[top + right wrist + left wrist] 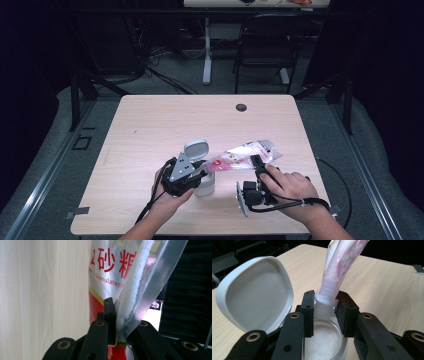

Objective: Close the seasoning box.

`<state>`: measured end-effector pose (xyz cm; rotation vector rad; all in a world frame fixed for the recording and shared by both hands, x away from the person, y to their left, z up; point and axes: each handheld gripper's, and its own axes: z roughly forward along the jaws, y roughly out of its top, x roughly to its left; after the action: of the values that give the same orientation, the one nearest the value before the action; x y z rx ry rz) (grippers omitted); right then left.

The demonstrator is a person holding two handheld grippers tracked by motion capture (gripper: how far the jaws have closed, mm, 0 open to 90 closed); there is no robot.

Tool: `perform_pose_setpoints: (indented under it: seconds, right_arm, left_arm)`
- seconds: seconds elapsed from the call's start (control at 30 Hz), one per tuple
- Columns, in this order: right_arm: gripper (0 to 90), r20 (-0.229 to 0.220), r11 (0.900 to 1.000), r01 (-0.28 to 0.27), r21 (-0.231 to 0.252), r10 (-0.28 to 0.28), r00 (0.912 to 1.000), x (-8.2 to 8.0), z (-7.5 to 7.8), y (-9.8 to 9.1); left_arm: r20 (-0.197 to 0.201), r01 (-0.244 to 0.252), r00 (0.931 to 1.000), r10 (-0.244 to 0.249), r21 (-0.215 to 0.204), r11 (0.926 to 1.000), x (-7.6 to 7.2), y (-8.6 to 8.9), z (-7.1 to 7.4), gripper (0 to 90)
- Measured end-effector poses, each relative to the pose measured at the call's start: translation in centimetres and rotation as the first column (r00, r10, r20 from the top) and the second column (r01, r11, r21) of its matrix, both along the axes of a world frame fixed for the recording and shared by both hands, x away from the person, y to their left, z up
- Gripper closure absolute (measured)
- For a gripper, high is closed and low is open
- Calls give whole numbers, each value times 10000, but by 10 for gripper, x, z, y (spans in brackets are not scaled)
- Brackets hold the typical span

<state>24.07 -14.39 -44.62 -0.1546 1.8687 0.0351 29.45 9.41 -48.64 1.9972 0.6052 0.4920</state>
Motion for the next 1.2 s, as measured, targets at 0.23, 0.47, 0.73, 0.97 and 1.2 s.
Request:
perform_pose_setpoints:
  seconds: [0.23, 0.47, 0.73, 0.97, 1.2]
  right_arm:
    - [861, -94, 9991, -26, 421, 30, 10000, 1, -1, -2]
    - [861, -240, 9969, -80, 778, 99, 9997, 2, -4, -3]
    - [861, -467, 9906, -50, 1367, 115, 9988, 4, -10, -5]
    - [861, -575, 9863, -23, 1650, 120, 9983, 5, -16, -7]
    - [861, -847, 9818, 224, 1885, -65, 9964, 3, -20, -8]
  left_arm:
    - [117, 52, 9999, -54, 182, 9998, 0, 2, 3, 703]
    - [305, 81, 9995, -95, 448, 9990, -1, 2, 6, 705]
    - [383, 220, 9989, -258, 959, 9951, -1, 1, 9, 707]
    - [515, 345, 9978, -424, 1444, 9889, 0, 0, 10, 709]
    - [606, 418, 9967, -541, 1877, 9813, -1, 0, 12, 710]
